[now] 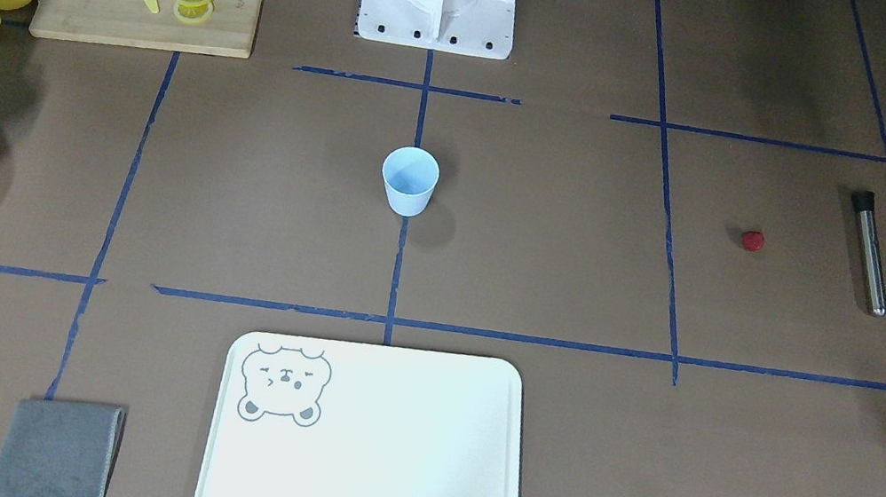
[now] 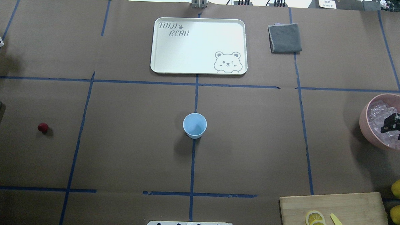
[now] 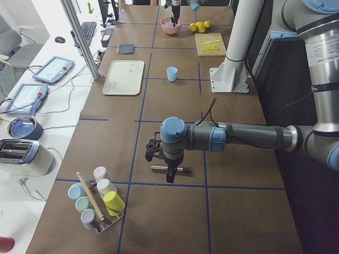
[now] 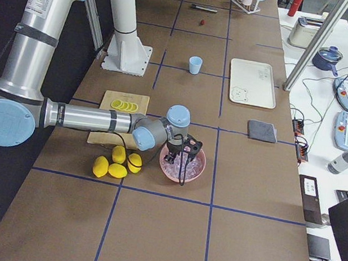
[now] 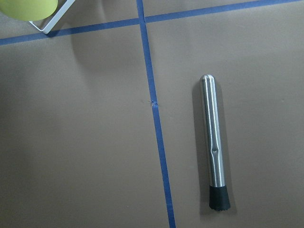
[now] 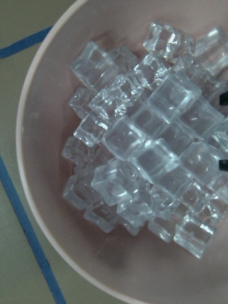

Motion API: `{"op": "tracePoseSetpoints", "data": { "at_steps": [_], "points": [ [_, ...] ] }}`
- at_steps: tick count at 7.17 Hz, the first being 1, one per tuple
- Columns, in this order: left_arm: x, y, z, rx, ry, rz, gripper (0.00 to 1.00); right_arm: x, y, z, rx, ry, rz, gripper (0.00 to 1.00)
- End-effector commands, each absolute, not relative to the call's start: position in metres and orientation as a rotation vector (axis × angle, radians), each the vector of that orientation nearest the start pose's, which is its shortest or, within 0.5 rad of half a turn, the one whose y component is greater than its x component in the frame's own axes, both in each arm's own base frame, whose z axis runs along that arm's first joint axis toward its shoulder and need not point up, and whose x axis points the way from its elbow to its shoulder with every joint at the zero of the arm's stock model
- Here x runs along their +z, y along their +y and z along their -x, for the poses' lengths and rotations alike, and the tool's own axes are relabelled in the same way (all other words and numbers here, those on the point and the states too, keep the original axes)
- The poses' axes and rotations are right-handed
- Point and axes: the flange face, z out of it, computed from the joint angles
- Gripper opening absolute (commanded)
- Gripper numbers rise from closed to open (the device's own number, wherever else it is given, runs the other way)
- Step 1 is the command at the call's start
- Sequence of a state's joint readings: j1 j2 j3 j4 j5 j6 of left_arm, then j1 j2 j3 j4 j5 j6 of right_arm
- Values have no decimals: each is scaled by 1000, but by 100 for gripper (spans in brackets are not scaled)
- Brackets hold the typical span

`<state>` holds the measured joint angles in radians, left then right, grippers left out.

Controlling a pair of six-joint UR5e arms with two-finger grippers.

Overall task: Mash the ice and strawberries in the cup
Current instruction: 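Grasp an ice cube from the pink bowl with the right gripper, then carry the ice cube with the right gripper over the light-blue cup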

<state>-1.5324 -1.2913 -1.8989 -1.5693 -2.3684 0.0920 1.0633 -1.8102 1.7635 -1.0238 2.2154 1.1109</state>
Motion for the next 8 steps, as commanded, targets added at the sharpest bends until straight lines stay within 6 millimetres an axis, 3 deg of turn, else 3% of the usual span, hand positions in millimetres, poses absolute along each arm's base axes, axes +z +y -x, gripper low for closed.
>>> {"op": "tracePoseSetpoints", "data": {
  "at_steps": [1, 2, 6, 8],
  "points": [
    [612, -375, 48, 143, 797, -71, 100, 611, -400, 137, 413, -796, 119, 10],
    [611, -369, 48, 144, 797, -71, 100, 604, -401, 137, 409, -803, 107, 3],
    [603, -367, 49, 148, 796, -84, 100, 505, -395, 141, 341, -927, 4, 2],
    [604, -367, 48, 149, 796, -82, 100, 422, -410, 212, 390, -1053, 66, 3]
  ]
}}
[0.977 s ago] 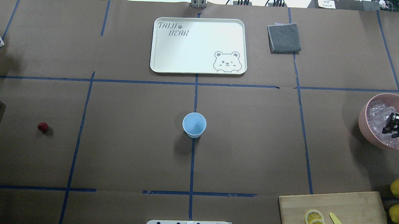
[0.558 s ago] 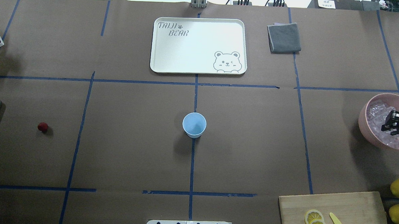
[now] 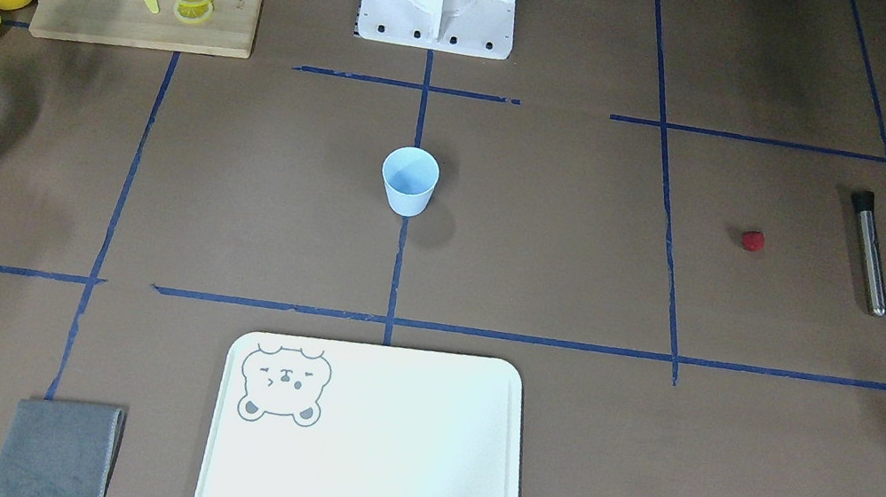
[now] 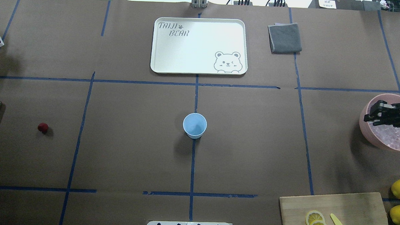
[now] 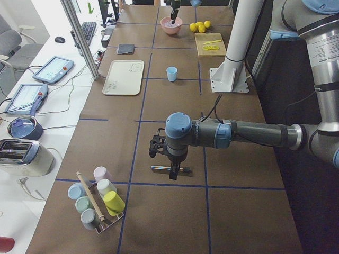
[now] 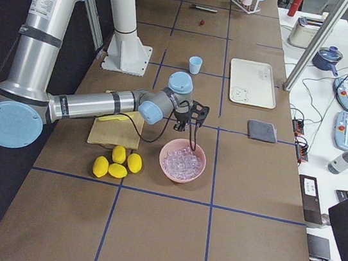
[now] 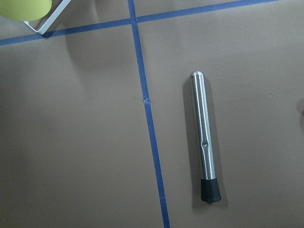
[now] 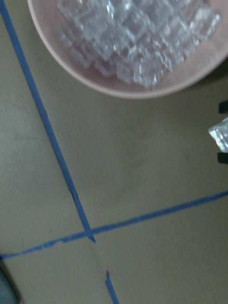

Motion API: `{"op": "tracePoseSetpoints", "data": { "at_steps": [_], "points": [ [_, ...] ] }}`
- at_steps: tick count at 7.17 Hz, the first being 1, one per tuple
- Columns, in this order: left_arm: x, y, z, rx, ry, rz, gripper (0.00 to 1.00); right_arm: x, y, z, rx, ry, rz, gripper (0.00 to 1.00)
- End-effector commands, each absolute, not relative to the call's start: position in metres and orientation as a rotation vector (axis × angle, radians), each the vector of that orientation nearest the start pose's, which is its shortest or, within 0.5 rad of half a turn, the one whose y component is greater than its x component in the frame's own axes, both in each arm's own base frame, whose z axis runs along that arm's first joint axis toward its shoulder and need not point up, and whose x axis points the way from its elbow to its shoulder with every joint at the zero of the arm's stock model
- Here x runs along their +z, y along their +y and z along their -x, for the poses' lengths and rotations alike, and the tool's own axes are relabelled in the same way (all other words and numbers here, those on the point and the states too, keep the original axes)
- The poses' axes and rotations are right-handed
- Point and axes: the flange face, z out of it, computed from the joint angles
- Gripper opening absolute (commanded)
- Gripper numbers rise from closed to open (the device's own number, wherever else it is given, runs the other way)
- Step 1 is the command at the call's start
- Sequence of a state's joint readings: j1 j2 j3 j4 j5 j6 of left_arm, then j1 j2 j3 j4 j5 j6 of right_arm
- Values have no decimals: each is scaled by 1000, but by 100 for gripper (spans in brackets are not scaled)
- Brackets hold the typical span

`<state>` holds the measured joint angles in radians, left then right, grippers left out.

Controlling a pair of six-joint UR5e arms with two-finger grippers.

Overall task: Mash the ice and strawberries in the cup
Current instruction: 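Carry the ice cube with the right gripper over the light-blue cup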

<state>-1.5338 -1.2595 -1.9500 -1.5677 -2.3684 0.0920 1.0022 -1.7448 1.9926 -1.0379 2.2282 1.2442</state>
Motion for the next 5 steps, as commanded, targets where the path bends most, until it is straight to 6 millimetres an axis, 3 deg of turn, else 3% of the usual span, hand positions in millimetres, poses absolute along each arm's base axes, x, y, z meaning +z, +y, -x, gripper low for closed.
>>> {"op": "tracePoseSetpoints", "data": {
  "at_steps": [1, 2, 5],
  "points": [
    [605, -367, 48, 145, 798, -80, 100, 387, -415, 243, 413, -1103, 99, 3],
    [607, -367, 48, 145, 798, -75, 100, 351, -412, 280, 419, -1151, 147, 3],
    [610, -367, 48, 143, 798, -71, 100, 215, -399, 423, 449, -1114, 184, 4]
  ]
}}
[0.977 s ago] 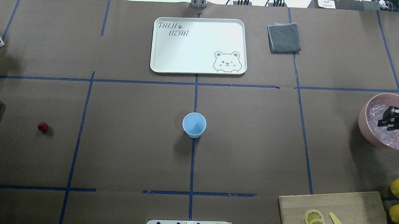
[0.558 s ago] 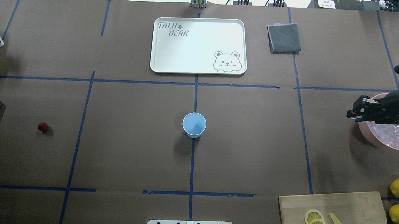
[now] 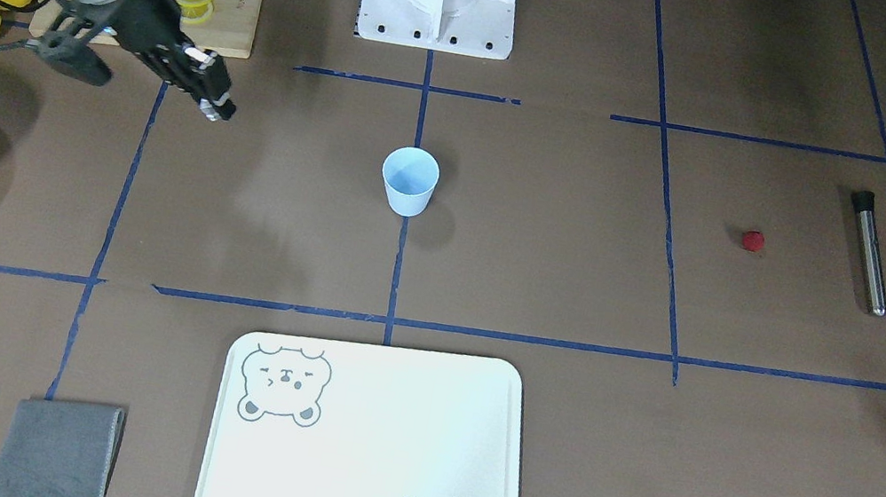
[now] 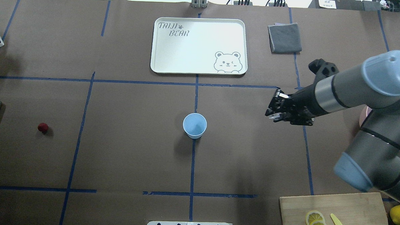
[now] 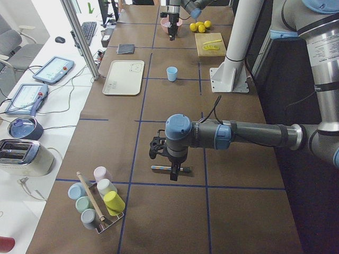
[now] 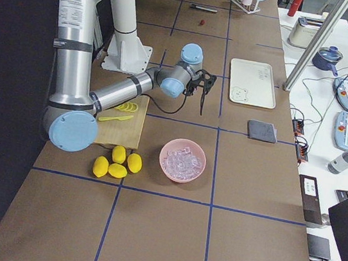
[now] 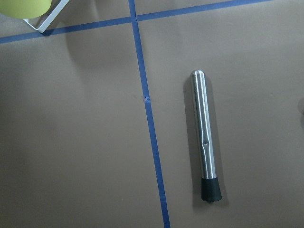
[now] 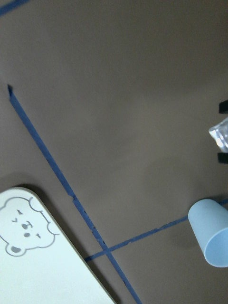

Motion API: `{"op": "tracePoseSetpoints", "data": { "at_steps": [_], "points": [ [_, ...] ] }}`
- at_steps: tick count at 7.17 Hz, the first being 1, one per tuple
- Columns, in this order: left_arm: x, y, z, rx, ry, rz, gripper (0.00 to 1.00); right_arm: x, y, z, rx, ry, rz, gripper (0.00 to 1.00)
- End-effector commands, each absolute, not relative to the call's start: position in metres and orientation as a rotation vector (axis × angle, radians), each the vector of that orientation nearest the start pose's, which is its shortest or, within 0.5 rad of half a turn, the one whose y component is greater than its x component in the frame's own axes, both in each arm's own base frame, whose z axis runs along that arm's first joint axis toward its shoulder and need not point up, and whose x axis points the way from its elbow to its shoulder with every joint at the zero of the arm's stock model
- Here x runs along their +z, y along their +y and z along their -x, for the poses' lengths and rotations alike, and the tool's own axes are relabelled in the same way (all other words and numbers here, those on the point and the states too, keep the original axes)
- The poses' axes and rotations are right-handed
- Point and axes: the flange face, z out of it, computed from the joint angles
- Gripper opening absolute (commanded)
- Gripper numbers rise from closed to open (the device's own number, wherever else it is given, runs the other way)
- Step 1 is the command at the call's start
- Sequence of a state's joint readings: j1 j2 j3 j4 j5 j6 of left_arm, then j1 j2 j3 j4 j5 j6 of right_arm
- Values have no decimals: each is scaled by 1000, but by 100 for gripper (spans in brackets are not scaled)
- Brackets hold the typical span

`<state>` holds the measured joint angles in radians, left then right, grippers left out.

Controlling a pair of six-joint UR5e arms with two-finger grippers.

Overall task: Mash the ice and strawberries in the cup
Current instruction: 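Carry the ice cube with the right gripper over the light-blue cup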

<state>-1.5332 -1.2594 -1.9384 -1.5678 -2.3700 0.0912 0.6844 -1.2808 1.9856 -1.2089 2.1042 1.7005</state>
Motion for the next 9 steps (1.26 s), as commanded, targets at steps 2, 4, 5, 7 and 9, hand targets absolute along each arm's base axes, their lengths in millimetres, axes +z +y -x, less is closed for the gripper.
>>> {"op": "tracePoseSetpoints", "data": {
  "at_steps": [2, 4, 5, 7, 9],
  "points": [
    [608, -367, 48, 144, 798, -74, 100, 174, -414, 486, 527, -1114, 212, 4],
    [606, -366, 48, 146, 798, -79, 100, 164, -404, 519, 551, -1098, 244, 6],
    [606, -364, 48, 147, 798, -77, 100, 166, -406, 523, 571, -1092, 235, 6],
    [606, -364, 48, 147, 798, -77, 100, 174, -402, 534, 559, -1072, 233, 15],
    [606, -364, 49, 145, 798, -76, 100, 176, -400, 541, 560, -1065, 222, 36]
  ]
}}
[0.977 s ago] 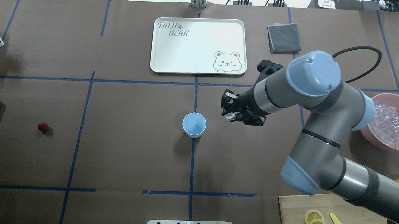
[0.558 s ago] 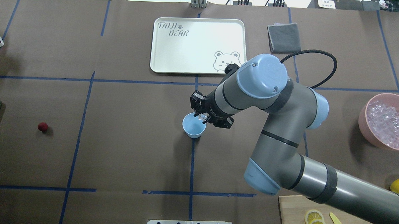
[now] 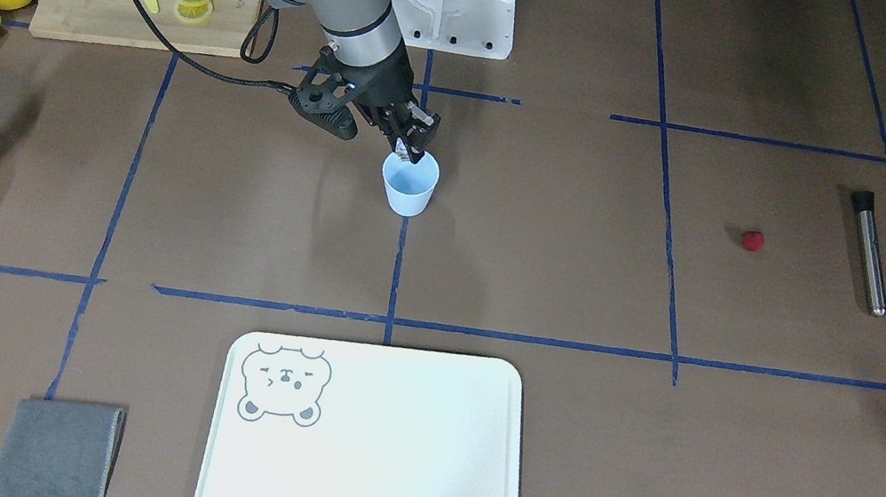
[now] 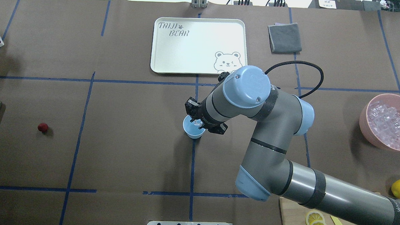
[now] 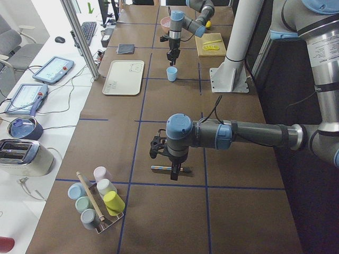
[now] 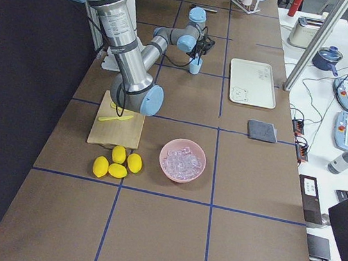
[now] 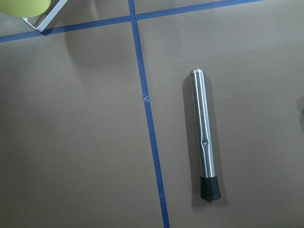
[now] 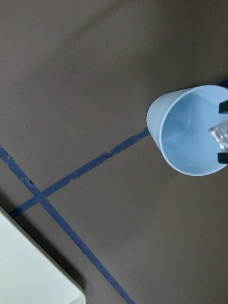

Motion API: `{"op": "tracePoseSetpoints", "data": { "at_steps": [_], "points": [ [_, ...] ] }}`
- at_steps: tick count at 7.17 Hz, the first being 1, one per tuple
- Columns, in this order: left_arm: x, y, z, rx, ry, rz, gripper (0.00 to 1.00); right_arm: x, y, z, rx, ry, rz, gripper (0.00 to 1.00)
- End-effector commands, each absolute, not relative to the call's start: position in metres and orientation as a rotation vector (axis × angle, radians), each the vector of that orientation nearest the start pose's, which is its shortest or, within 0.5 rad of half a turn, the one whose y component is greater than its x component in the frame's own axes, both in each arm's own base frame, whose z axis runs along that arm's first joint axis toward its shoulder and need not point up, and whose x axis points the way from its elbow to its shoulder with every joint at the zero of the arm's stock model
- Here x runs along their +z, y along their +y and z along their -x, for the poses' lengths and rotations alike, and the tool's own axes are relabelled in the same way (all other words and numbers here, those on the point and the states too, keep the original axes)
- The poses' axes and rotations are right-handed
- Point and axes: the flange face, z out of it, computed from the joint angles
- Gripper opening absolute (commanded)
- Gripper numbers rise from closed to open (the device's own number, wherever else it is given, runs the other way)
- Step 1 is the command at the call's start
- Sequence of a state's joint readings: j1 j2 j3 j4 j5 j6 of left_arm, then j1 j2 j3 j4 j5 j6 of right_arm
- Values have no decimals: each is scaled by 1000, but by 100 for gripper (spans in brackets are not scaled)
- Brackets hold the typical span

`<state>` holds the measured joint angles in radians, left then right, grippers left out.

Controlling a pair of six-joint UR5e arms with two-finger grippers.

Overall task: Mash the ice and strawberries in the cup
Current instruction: 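Carry the ice cube with the right gripper over the light-blue cup, then release the ice cube into the cup and return the right gripper to the bowl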

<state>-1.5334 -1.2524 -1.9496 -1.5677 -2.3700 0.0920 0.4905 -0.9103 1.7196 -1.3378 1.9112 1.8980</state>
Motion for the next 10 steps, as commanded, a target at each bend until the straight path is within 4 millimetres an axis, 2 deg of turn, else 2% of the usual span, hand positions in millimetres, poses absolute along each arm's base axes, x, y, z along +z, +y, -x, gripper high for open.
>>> {"op": "tracePoseSetpoints", "data": {
  "at_steps": [1, 2, 3, 4, 5, 6, 7, 8, 10],
  "points": [
    [608, -360, 49, 142, 798, -70, 100, 174, -401, 544, 563, -1063, 224, 52],
    [608, -360, 49, 142, 798, -70, 100, 173, -402, 544, 564, -1063, 225, 70],
    [609, -360, 49, 142, 798, -69, 100, 171, -403, 544, 573, -1066, 229, 100],
    [609, -360, 49, 142, 798, -69, 100, 171, -403, 544, 574, -1067, 229, 100],
    [609, -360, 49, 142, 798, -70, 100, 166, -409, 532, 578, -1084, 220, 100],
    [609, -360, 49, 142, 798, -69, 100, 172, -420, 486, 594, -1102, 223, 100],
    [609, -359, 49, 141, 798, -67, 100, 196, -428, 437, 561, -1106, 233, 100],
    [610, -359, 49, 140, 798, -66, 100, 230, -435, 390, 559, -1098, 211, 100],
    [611, -358, 49, 139, 798, -63, 100, 318, -441, 293, 632, -1123, 166, 100]
  ]
}}
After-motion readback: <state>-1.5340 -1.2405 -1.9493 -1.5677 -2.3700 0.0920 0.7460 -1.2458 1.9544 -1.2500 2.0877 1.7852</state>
